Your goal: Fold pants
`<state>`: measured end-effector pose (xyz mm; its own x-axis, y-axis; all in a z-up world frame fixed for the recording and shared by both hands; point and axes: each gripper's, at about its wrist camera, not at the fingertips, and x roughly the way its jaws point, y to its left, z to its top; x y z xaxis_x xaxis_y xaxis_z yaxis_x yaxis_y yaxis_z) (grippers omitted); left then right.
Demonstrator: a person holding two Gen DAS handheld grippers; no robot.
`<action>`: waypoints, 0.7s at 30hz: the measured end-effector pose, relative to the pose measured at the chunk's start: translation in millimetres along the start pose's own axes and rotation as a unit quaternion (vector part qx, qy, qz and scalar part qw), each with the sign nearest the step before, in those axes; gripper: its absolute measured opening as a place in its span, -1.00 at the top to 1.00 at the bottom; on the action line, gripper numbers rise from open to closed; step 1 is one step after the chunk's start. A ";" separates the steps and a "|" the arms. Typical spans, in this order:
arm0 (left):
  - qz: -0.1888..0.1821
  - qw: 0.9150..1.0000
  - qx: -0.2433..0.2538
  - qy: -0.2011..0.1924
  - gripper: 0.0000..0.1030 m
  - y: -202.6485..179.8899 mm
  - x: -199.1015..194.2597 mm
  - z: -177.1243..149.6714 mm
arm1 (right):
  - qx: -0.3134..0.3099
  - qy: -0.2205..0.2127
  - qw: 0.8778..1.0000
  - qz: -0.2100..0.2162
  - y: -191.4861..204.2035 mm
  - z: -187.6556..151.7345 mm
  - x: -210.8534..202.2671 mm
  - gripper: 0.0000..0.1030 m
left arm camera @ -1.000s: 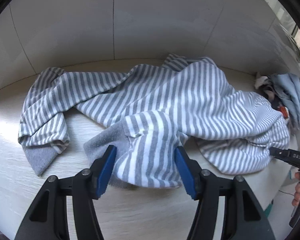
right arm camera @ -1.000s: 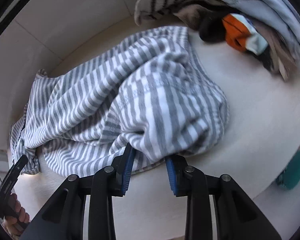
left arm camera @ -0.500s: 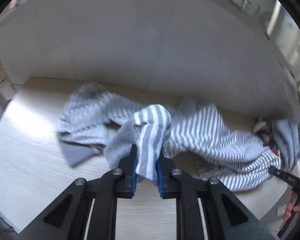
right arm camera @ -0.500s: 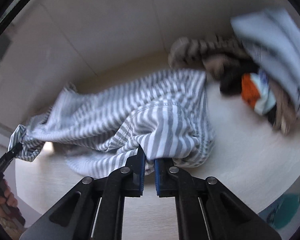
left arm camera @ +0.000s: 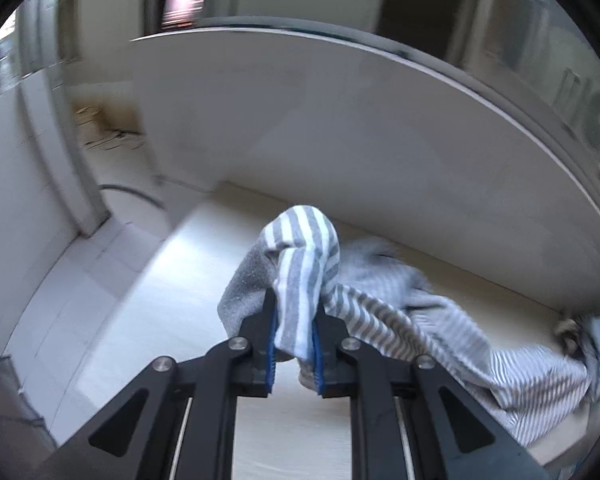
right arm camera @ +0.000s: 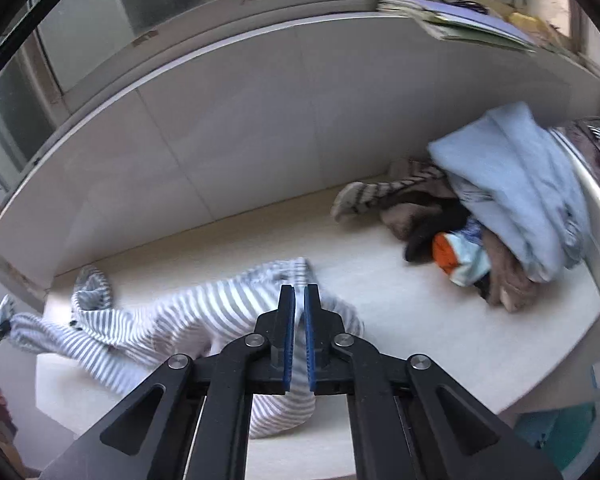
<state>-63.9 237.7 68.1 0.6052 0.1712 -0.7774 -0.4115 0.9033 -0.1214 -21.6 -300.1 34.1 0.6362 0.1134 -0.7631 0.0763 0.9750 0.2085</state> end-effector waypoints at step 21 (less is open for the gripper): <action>0.064 0.996 -0.016 0.058 0.72 104.9 32.7 -31.7 | 0.042 0.110 0.993 -0.026 0.8 -50.7 92.7 0.23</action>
<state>-108.8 325.7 10.4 0.4641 0.2369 -0.8535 -0.5034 0.8634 -0.0341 -1.4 -279.1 -67.5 0.4472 0.1120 -0.8874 0.1736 0.9624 0.2089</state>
